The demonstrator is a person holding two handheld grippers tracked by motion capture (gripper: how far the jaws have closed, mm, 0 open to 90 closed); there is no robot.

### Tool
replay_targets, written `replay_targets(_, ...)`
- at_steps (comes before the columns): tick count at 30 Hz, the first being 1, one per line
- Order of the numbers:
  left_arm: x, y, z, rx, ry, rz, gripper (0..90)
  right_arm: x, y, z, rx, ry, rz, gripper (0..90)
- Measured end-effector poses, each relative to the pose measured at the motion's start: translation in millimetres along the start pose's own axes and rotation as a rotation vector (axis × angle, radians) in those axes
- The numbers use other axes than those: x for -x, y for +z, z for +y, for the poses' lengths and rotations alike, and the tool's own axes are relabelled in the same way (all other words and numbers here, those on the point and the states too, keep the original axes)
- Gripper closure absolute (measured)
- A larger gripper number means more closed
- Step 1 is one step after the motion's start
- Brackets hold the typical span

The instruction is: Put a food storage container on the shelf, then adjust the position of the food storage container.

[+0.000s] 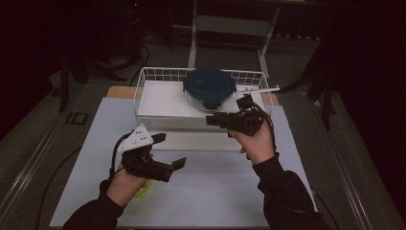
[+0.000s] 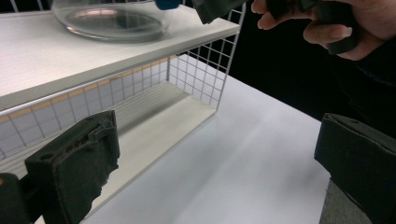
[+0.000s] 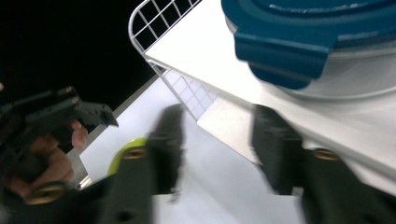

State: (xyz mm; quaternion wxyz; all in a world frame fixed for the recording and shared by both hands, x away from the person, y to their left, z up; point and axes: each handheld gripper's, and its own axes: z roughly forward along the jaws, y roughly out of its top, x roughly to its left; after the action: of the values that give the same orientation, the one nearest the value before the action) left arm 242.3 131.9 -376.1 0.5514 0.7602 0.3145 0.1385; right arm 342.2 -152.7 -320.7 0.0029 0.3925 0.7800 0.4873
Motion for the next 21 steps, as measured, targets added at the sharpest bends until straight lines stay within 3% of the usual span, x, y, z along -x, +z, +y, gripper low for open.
replay_targets(5, 2.7, -3.5, -3.7, 0.012, 0.027, -0.003, 0.0, 1.3, -7.4, -20.3, 0.043, -0.015, 0.007, 28.4)
replay_targets(7, 3.0, -5.0, -5.9, 0.002, 0.036, -0.008, 0.0, 2.8, -11.1, -28.1, 0.047, -0.029, 0.047, 18.4)
replay_targets(11, 0.6, -9.7, -10.2, -0.021, 0.041, 0.002, 0.0, 2.8, -22.7, -43.0, 0.093, -0.095, 0.008, 16.0)
replay_targets(16, -6.3, -19.6, -14.6, -0.036, 0.041, 0.013, 2.5, 6.2, -32.7, -59.7, 0.106, -0.124, -0.012, 15.1)
replay_targets(21, -14.1, -33.6, -20.8, -0.047, 0.044, 0.051, 5.9, 11.5, -42.4, -77.0, 0.144, -0.126, -0.003, 15.1)
